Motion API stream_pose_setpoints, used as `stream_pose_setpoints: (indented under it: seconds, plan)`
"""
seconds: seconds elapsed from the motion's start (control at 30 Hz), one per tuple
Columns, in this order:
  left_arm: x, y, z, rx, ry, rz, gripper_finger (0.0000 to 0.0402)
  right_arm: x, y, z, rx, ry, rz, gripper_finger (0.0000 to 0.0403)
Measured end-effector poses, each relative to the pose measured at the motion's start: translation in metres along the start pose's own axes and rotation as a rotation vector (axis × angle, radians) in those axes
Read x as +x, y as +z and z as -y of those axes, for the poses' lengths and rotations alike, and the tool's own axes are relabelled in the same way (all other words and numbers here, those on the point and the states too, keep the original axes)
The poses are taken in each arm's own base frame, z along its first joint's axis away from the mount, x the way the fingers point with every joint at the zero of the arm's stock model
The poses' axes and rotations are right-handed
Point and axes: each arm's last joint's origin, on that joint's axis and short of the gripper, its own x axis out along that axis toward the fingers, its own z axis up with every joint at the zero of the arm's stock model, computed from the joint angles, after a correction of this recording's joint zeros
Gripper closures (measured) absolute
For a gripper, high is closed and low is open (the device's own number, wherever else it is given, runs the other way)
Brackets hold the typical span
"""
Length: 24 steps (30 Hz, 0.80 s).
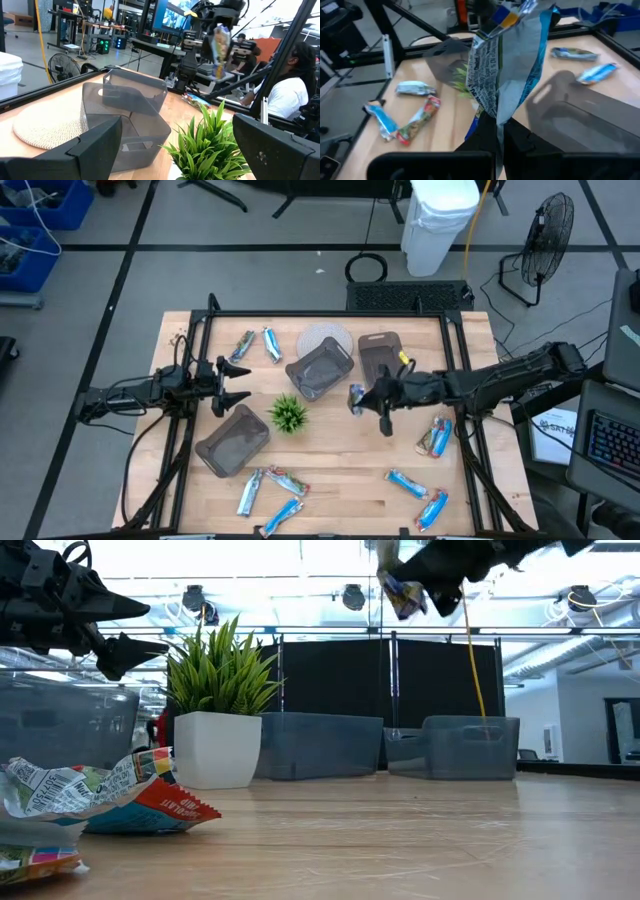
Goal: Pick and place Granola Bars by type
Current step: Put the blue granola bar into the top right black bin
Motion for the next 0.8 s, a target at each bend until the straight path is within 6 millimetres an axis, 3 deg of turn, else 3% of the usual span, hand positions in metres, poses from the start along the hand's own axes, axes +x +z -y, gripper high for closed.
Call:
stream_pose_setpoints:
  seconds: [0.5,0.8]
  plan:
    - [0.000,0.000,0.000,0.000,0.000,0.000,0.0023,-0.060,-0.017,0.057,-0.060,-0.024,-0.121,0.0403]
    - [0.000,0.000,0.000,0.000,0.000,0.000,0.0023,-0.076,-0.028,0.088,-0.046,-0.018,-0.233,0.0403]
